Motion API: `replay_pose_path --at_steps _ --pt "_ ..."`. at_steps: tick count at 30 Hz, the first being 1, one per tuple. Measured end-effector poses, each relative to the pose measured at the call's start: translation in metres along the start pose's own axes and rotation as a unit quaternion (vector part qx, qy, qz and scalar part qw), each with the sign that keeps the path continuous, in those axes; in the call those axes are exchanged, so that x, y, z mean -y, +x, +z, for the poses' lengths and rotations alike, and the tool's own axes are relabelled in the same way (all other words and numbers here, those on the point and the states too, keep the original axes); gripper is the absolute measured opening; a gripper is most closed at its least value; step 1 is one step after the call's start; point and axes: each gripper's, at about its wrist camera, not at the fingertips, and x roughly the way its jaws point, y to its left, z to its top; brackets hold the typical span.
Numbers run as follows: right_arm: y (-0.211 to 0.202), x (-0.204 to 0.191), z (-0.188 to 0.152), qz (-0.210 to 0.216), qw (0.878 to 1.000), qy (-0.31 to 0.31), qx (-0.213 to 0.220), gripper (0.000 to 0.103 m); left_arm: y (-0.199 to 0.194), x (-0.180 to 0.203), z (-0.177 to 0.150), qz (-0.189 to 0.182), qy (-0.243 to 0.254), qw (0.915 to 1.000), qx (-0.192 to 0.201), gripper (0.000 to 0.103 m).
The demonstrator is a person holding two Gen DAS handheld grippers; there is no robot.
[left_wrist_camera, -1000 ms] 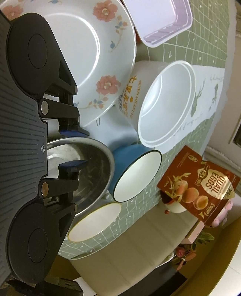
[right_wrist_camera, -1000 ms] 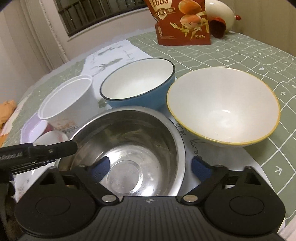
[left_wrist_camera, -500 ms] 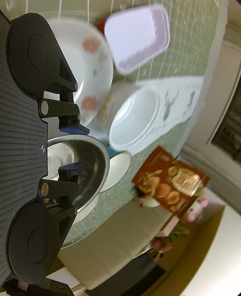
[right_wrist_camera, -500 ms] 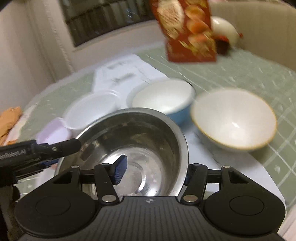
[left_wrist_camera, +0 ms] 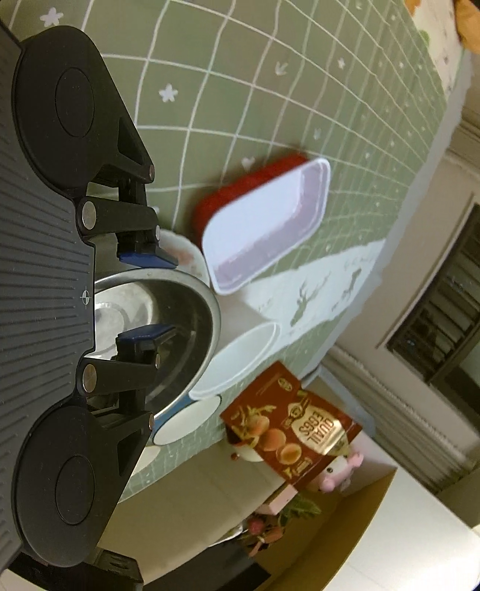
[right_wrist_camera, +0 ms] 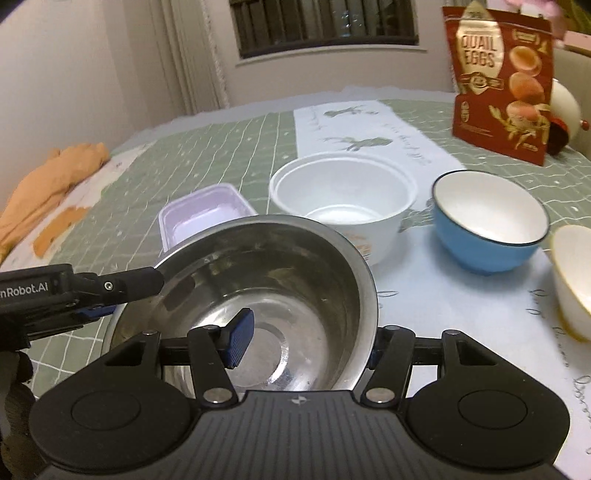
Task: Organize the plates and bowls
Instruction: 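Carry the steel bowl onto the floral plate and open the right gripper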
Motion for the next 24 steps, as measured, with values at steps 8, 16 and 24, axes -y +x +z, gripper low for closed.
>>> replay_pose_path --at_steps 8,16,24 --pt "0.013 -0.003 -0.005 -0.014 1.000 0.004 -0.010 0.058 0.009 -0.001 -0.003 0.013 0.007 0.9998 -0.012 0.035" --pt "0.023 0.004 -0.011 -0.013 1.000 0.008 -0.023 0.058 0.017 -0.005 -0.006 0.025 0.004 0.9994 -0.025 0.034" --pt "0.026 0.006 -0.011 -0.009 1.000 0.000 -0.019 0.058 0.017 -0.006 -0.005 0.027 0.001 0.9993 -0.024 0.033"
